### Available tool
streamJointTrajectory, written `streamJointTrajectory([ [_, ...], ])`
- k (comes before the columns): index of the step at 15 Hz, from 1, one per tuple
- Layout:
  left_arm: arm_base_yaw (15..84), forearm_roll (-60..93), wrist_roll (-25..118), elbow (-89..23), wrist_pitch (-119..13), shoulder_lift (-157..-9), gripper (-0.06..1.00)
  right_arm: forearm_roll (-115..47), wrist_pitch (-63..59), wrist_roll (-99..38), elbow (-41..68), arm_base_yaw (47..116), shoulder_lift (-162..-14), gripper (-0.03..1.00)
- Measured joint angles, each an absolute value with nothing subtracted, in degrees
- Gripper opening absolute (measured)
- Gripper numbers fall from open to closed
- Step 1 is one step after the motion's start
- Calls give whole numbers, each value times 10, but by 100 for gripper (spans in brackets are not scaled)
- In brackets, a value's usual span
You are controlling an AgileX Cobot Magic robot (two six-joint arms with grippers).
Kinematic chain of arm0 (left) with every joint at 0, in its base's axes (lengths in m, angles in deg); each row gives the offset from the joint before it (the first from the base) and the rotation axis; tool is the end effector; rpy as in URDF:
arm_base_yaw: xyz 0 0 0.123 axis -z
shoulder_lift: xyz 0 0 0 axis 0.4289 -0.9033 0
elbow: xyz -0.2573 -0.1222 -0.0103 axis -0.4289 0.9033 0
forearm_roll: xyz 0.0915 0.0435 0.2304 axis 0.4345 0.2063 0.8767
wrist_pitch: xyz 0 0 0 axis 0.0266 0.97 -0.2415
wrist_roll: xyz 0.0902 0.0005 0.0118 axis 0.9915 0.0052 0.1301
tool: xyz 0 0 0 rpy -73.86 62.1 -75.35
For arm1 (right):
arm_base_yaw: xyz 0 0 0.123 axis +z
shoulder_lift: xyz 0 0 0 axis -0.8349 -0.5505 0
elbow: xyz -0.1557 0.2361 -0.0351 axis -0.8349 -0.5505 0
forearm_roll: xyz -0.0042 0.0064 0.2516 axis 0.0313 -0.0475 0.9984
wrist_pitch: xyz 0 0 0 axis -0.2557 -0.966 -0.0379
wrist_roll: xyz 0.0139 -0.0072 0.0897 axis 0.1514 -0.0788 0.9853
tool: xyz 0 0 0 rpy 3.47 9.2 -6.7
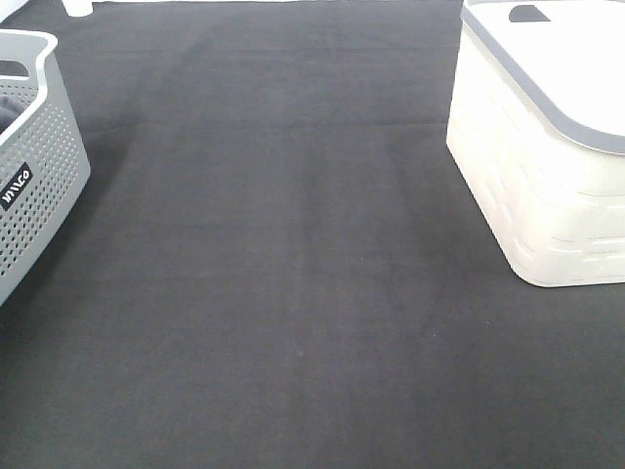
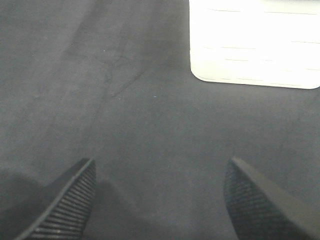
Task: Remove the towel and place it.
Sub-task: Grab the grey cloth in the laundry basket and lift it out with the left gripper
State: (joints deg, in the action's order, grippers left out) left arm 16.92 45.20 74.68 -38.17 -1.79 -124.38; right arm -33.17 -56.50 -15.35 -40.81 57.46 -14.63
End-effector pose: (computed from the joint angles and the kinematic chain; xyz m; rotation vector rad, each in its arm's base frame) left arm 0.3984 0.0791 0.1908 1.5716 2.6725 0.4457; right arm -0.0035 0.0122 0.2615 -0.1664 2.1208 0.1135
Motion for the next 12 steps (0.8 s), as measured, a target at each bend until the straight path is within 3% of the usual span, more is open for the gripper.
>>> streamJointTrajectory([
  [6,169,364,738,-481,108,-1183,0,-332,-565,-153,-408,575,-146,70],
  [12,169,248,731,-547,124,-1097,0,-332,-565,-153,-408,575,-146,70],
])
